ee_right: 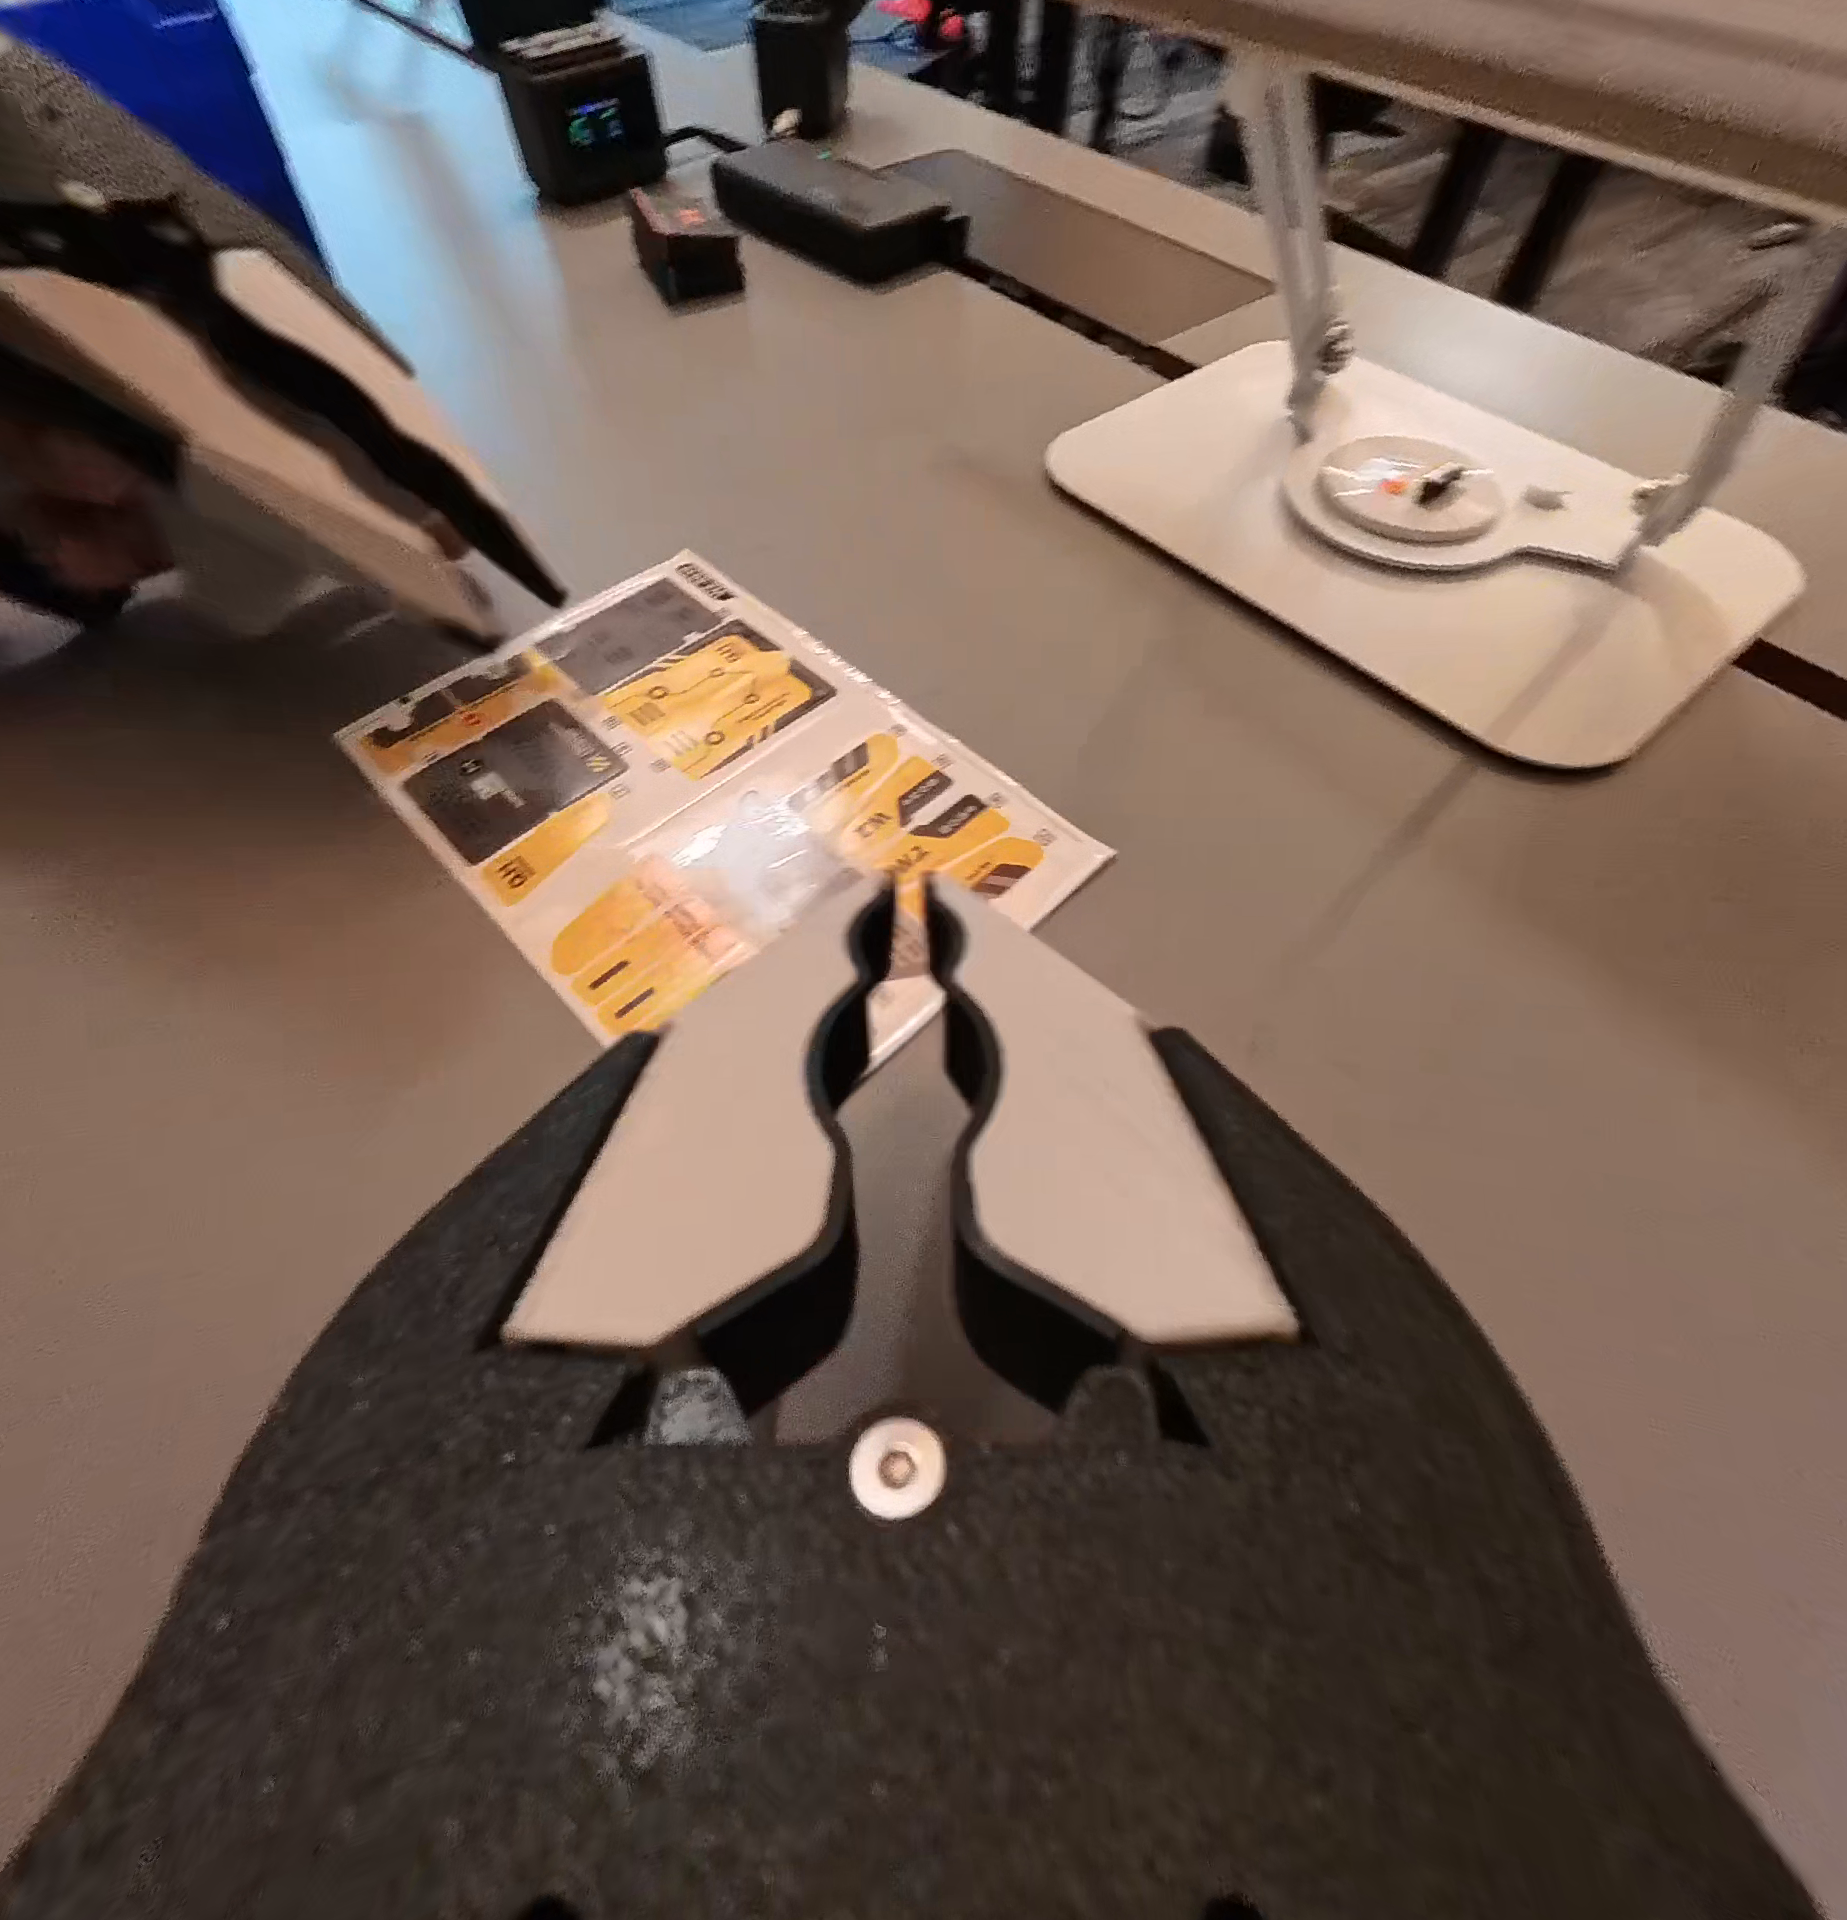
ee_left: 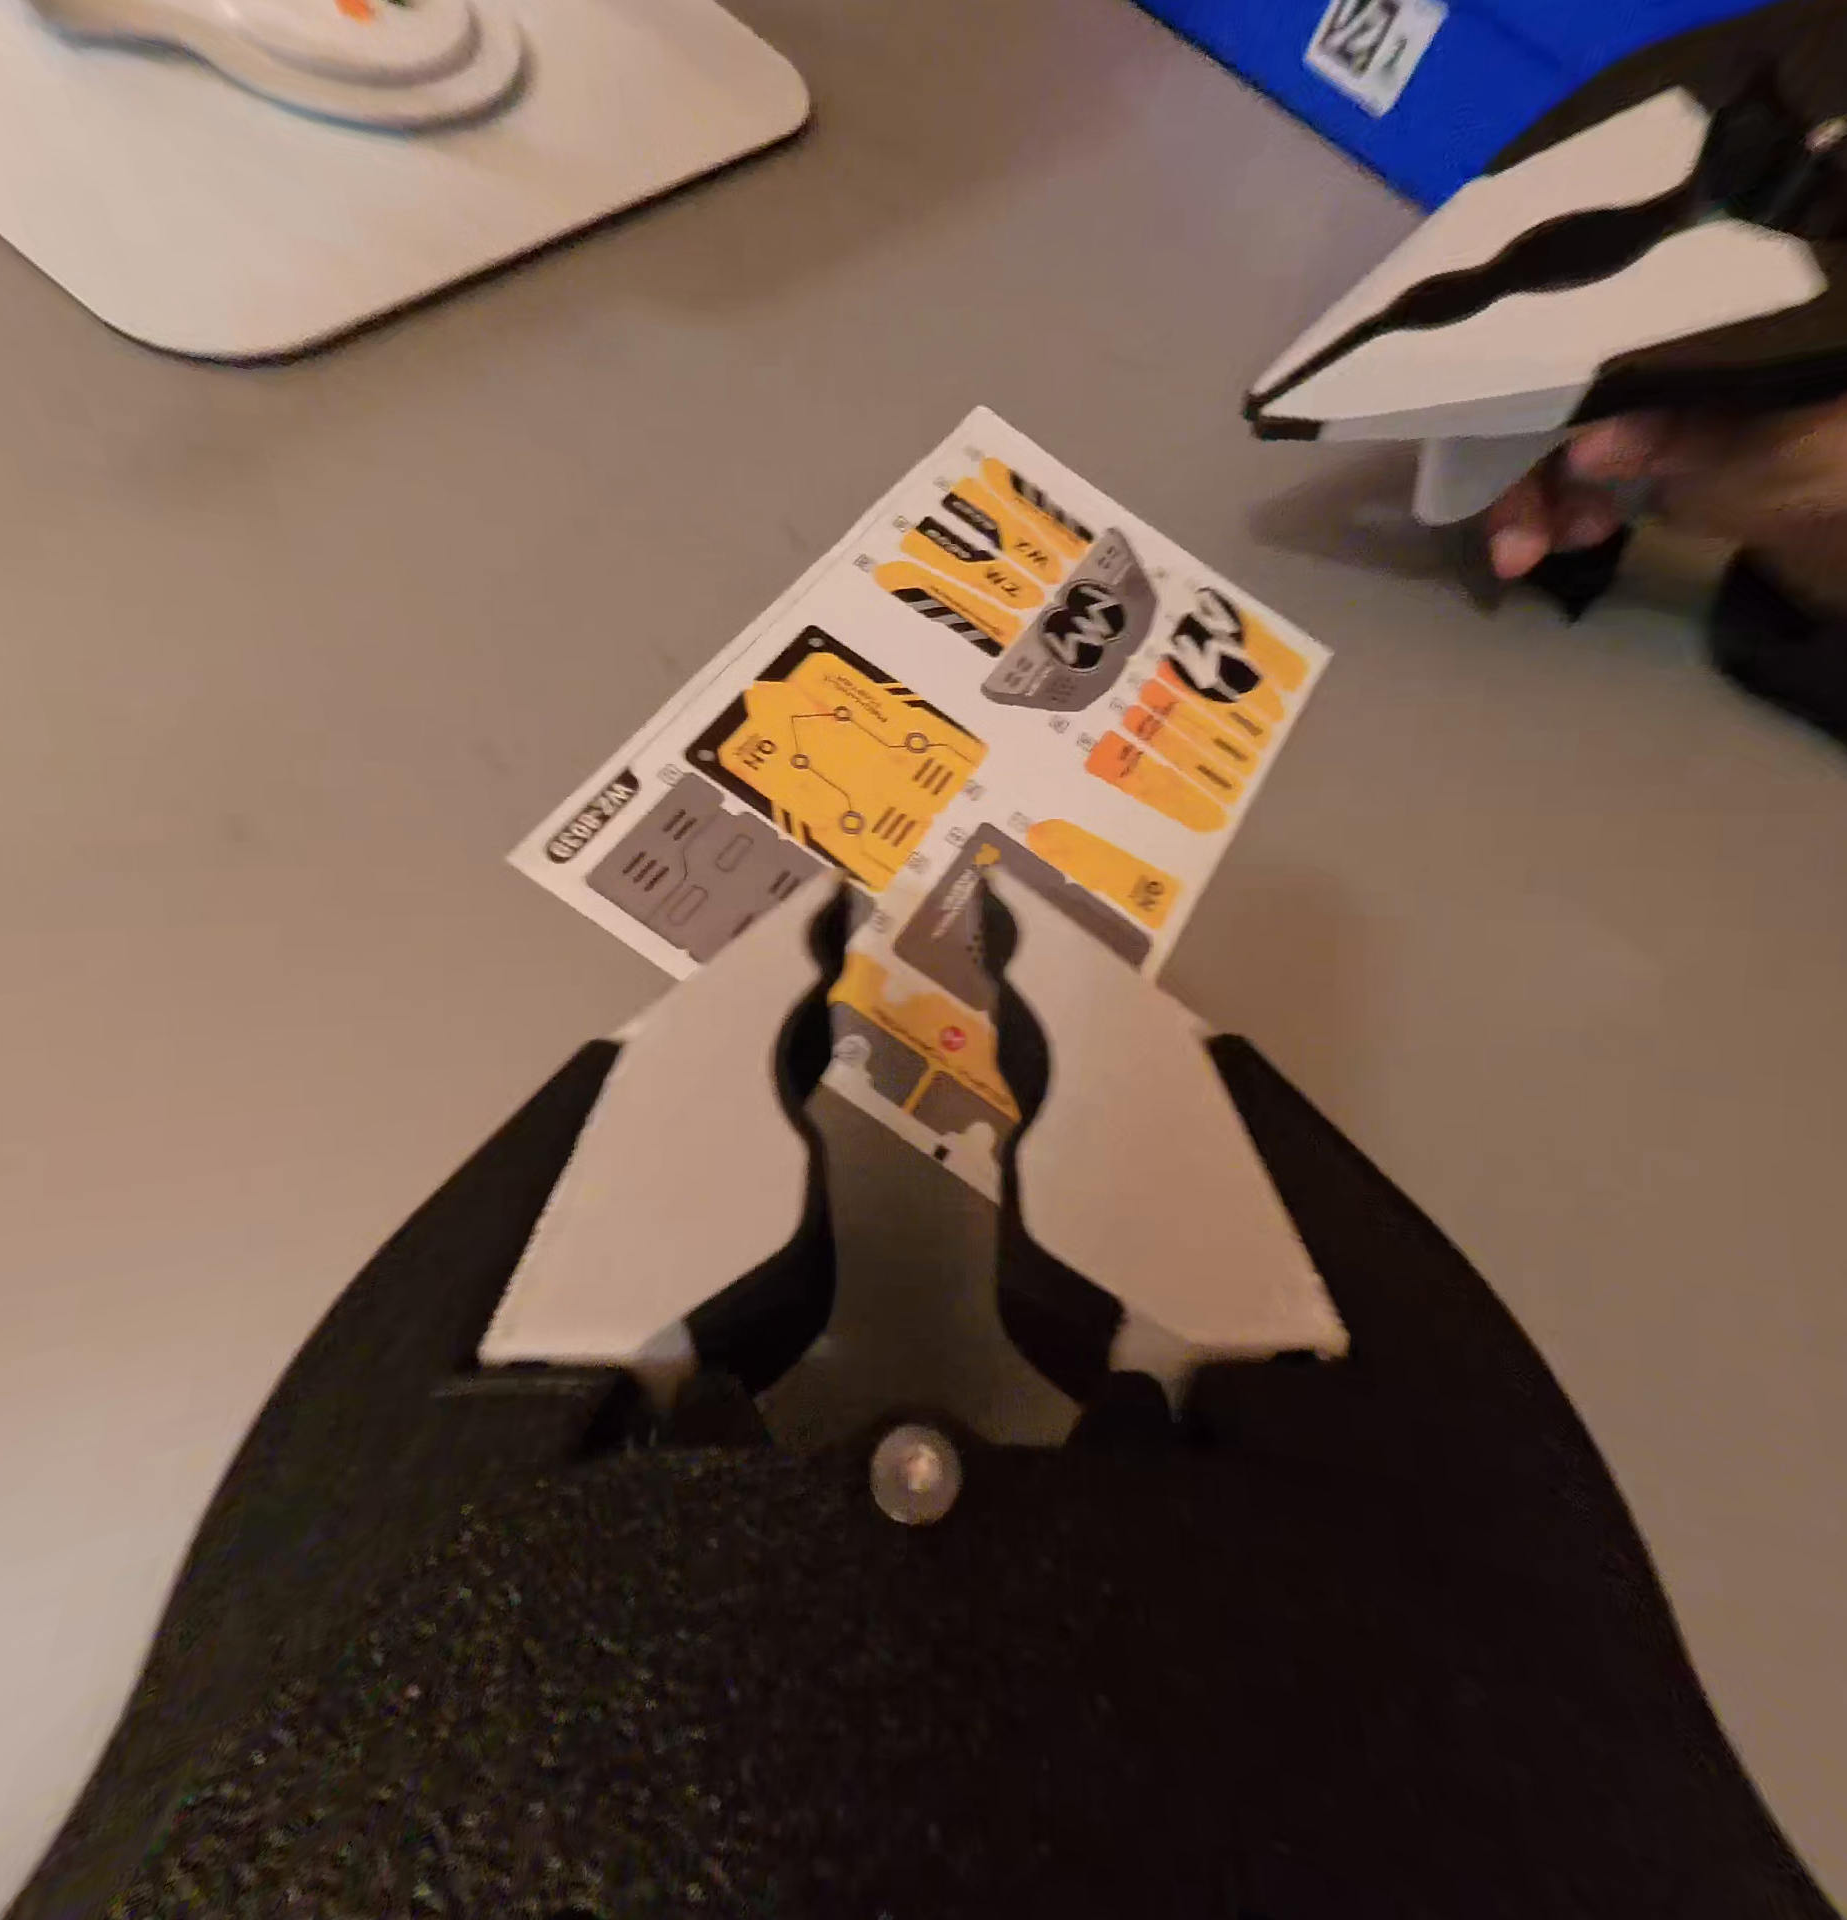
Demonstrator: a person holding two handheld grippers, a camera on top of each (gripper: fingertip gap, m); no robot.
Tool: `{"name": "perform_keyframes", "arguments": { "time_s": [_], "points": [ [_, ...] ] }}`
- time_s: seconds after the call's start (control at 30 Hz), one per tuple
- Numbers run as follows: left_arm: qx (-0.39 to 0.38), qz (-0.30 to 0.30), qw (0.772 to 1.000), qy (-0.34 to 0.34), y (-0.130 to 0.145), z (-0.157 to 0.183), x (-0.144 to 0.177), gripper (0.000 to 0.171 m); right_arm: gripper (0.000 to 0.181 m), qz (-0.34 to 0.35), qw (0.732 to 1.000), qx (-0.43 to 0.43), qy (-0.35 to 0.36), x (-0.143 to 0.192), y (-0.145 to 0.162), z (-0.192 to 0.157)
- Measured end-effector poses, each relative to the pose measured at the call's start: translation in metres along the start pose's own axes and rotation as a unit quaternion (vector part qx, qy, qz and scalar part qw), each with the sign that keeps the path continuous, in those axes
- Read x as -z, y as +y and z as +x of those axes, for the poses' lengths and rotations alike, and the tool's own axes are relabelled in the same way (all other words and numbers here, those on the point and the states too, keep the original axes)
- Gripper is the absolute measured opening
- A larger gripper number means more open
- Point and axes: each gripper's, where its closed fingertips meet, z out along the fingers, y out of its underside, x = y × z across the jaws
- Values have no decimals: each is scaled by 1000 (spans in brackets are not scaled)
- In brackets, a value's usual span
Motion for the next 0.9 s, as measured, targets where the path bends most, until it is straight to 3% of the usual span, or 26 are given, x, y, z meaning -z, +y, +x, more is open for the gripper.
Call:
{"name": "perform_keyframes", "arguments": {
  "time_s": [0.03, 0.07, 0.17, 0.23, 0.33, 0.47, 0.63, 0.77, 0.9],
  "points": [
    [17, 1, 1000, 14, -1, 2, 1, 38, 28, 1, 1000, -10, 9, 1, 0, 4],
    [16, 11, 1000, 9, -4, 0, 3, 40, 49, -7, 1000, -22, 4, 1, 3, 3],
    [-8, 38, 996, -80, -12, -24, 5, 40, 66, -54, 997, -49, -39, -5, 18, -9],
    [-20, 46, 993, -104, -16, -28, 4, 40, 66, -56, 997, -40, -34, -6, 19, -10],
    [-41, 63, 994, -76, -21, -12, 1, 39, 66, -38, 999, -32, -20, -5, 12, -8],
    [-62, 56, 996, -11, -18, 12, -3, 0, 66, -43, 998, -33, -16, -7, 14, -7],
    [-71, -12, 997, -37, -3, 1, -12, 0, 65, -44, 998, -31, -15, -7, 14, -7],
    [-105, -24, 994, 21, -2, 25, -12, 0, 57, -46, 999, -23, -15, -7, 14, -9],
    [-116, -28, 993, 25, -2, 28, -9, 0, 46, -46, 998, -19, -22, -7, 14, -11]
  ]
}}
